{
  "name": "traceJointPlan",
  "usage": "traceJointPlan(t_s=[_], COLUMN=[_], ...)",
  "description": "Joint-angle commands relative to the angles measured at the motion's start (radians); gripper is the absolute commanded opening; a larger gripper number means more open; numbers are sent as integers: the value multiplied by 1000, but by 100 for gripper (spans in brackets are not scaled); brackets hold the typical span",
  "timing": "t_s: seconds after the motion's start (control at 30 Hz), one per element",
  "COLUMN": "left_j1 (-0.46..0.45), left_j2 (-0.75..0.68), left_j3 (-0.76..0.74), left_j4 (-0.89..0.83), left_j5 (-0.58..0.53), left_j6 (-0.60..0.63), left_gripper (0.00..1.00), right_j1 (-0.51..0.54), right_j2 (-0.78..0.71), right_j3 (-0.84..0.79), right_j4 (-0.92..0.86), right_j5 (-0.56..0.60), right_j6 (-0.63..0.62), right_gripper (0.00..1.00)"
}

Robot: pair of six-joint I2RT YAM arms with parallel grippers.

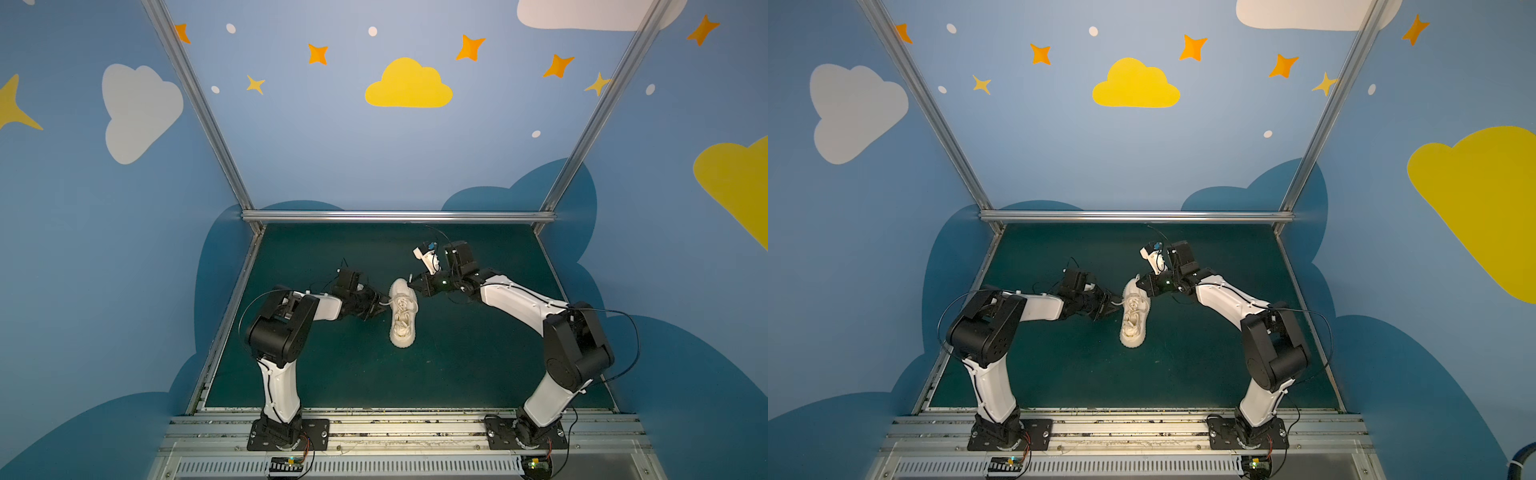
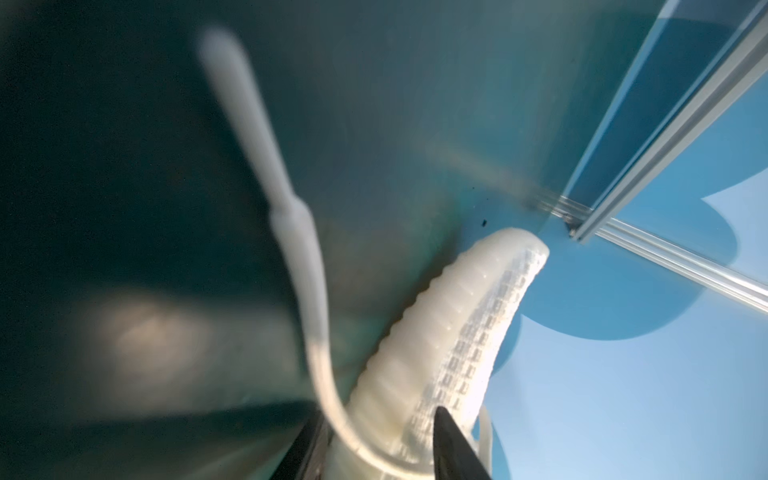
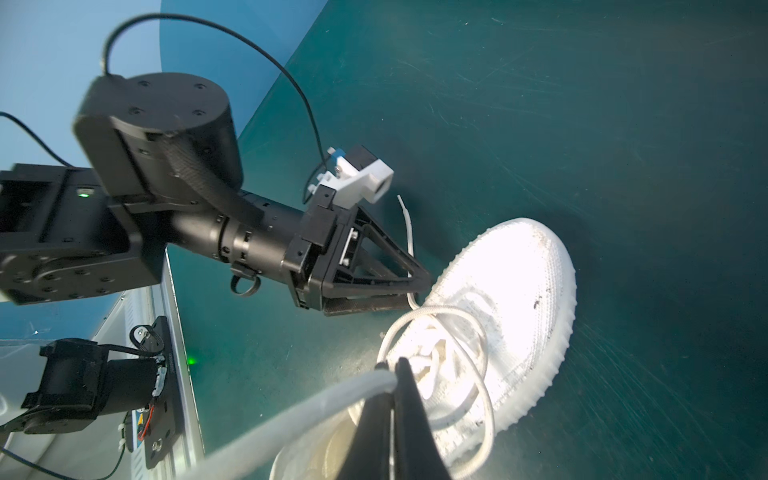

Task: Tie the shoes
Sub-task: 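Draw both grippers outward from the sneaker, each holding a lace end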

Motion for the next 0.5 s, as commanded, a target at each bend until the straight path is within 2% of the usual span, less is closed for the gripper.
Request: traceJointPlan(t_s=[0.0,0.13,0.27,0.37,0.47], left_j1=[-10,-14,-15,-14,-9], left_j2=[36,50,46,18,-44], left_j3=[3,-4,-5,-15,-20], left_j4=[40,93,111,103,35], left_j5=[-26,-49,-69,-87,-126], left_j6=[-43,-77,-77,-62,-11], left_gripper=[40,32,13,4,3], right_j1=[-6,-8,-11,-15,-19], right_j2=[-42,-53,-68,-83,-111], right_j3=[-18,-31,-43,-55,-72], right_j4=[8,11,8,8,10], right_j5=[-13,-15,-14,-11,-7], right_j6=[7,8,8,12,26], right_gripper=[0,0,0,0,0])
